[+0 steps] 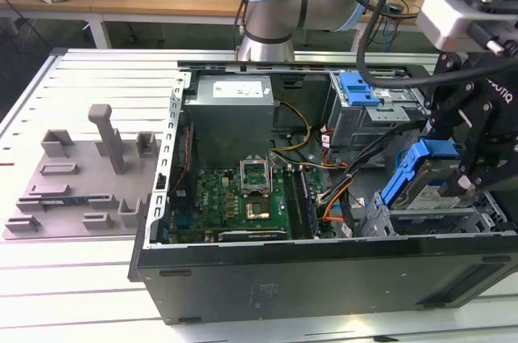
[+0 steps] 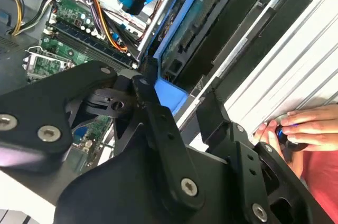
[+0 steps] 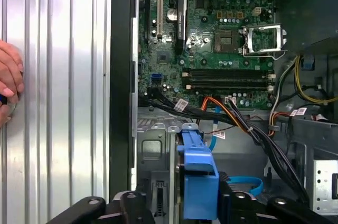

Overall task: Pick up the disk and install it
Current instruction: 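Insert the disk into the insertion slot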

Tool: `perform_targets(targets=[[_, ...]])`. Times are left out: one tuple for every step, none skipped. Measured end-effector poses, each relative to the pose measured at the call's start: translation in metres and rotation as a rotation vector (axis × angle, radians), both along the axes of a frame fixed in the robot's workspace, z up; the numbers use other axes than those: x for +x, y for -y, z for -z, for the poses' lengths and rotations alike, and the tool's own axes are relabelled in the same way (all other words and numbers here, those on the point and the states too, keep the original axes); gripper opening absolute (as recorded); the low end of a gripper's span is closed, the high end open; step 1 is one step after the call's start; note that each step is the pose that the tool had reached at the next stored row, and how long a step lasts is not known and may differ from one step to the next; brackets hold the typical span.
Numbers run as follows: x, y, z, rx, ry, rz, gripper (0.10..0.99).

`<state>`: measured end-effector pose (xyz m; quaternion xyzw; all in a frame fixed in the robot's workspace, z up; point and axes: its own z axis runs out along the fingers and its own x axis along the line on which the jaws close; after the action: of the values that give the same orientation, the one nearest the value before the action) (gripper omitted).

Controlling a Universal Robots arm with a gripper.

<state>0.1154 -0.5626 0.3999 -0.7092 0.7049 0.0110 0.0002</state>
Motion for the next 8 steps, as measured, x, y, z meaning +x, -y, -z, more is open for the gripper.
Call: perform_targets(targets=[[0.0, 0.0, 0.0009, 0.0, 0.0, 0.0, 0.565], [0.0, 0.0, 0.0014, 0.001, 0.0001, 0.0, 0.565], [0.0, 0.0, 0.002, 0.001, 0.0004, 0.0, 0.565], [0.0001, 0.0, 0.0024, 0.002, 0.001, 0.0, 0.565], [0.0, 0.0, 0.0025, 0.001, 0.0013, 0.0, 0.576], [-0.0001, 0.0, 0.0026, 0.001, 0.0013, 0.0, 0.576], [-0.0001, 0.0, 0.0028, 0.001, 0.0014, 0.0, 0.635], [-0.0002, 0.0, 0.0028, 0.002, 0.0014, 0.0, 0.694]])
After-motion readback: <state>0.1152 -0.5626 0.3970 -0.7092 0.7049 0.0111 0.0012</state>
